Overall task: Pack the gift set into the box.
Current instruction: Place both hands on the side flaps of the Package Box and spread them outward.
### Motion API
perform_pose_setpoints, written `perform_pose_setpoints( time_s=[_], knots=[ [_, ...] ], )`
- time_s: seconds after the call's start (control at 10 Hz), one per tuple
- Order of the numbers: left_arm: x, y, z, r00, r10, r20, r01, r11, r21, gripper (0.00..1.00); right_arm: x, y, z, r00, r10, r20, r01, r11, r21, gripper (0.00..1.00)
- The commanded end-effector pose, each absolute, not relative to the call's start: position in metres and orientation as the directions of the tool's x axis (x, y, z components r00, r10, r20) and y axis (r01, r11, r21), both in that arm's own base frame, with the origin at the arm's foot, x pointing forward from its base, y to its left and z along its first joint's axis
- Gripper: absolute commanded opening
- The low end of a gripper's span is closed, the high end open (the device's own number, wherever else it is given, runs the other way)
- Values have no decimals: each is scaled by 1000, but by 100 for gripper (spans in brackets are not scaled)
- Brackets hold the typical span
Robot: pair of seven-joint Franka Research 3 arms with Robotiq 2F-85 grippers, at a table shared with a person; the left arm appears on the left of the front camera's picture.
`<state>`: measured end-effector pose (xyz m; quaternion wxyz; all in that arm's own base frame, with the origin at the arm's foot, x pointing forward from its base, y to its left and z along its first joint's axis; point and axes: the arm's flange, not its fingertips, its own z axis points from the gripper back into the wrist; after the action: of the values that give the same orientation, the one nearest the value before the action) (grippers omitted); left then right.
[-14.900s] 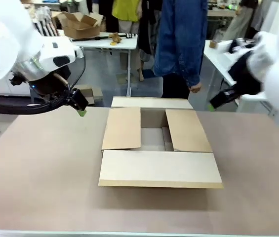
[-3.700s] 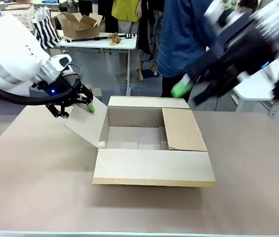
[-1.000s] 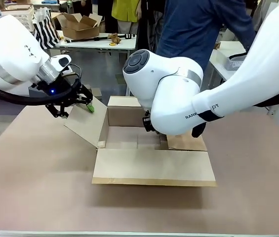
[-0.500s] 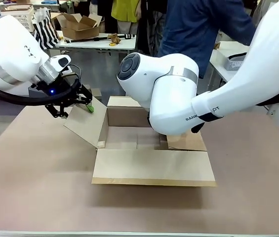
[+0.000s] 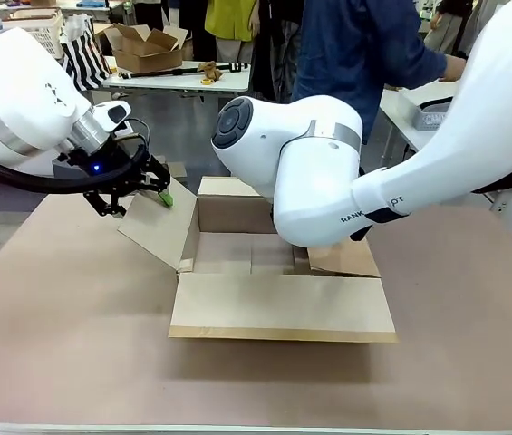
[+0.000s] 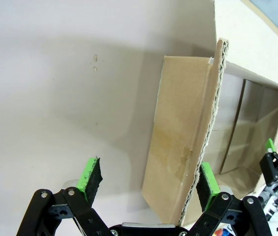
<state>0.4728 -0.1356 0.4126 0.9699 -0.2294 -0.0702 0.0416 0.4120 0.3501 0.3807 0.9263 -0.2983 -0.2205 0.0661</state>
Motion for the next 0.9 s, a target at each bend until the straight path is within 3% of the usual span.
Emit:
perform_pose_setpoints(
  time_s=[0.0, 0.8],
  knots=[
    [471, -138, 414, 986, 122, 117, -60, 899, -434, 100, 413, 345, 393, 880, 294, 373, 10, 773, -635, 100],
    [471, -138, 414, 986, 122, 117, -60, 899, -434, 100, 399, 269, 440, 892, 187, 411, 83, 827, -556, 100]
  ],
)
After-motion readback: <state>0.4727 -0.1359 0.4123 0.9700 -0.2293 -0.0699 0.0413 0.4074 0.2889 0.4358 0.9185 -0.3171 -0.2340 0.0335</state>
